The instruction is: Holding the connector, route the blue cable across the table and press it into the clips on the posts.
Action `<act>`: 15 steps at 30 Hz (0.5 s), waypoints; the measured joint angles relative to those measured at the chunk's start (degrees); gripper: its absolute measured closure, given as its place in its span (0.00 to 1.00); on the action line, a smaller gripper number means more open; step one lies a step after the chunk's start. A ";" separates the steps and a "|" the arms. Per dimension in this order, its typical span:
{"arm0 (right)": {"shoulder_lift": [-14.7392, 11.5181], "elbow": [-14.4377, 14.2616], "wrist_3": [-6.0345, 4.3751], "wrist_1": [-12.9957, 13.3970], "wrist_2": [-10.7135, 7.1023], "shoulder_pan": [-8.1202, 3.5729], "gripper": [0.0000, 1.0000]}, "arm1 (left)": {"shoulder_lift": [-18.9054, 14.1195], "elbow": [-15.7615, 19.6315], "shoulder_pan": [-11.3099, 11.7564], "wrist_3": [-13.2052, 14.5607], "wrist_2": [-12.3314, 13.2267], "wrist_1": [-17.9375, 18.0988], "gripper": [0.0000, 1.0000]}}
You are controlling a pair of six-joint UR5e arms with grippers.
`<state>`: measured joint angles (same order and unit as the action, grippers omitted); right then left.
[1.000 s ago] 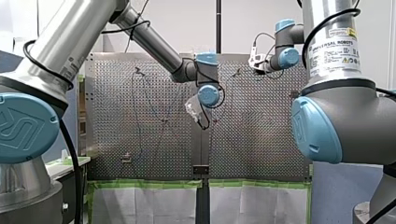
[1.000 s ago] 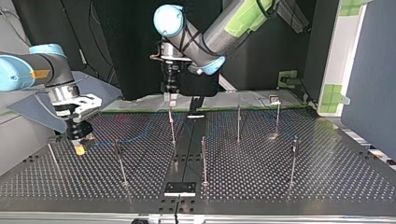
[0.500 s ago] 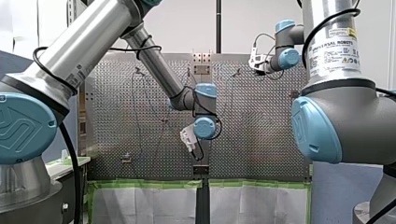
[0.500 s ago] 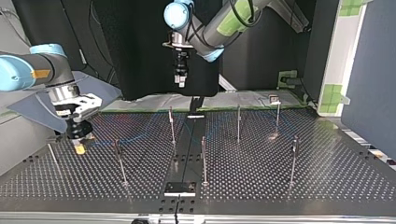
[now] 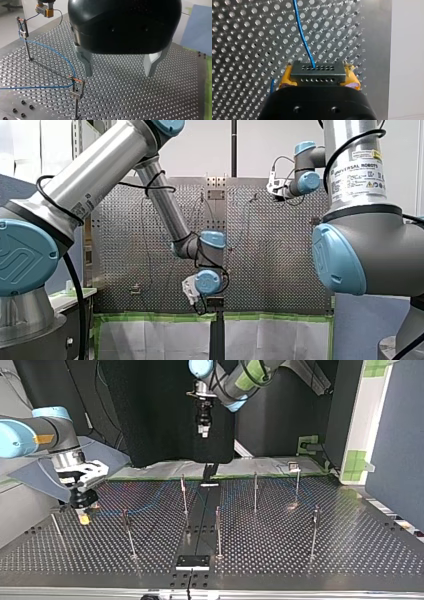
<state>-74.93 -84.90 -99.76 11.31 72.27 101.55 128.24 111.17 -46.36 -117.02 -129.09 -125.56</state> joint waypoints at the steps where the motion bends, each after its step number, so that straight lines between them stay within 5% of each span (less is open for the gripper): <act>1: 0.00 -0.01 0.02 -0.05 0.15 0.02 0.98 | 0.00 0.54 -0.04 0.41 -0.01 0.52 0.00; 15: -0.09 -0.15 0.08 -1.18 1.21 0.70 0.98 | 0.02 5.94 -0.32 2.13 0.03 5.90 0.00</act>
<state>-75.02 -85.05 -99.69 10.13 73.47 102.25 128.26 117.11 -46.68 -114.88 -129.06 -119.65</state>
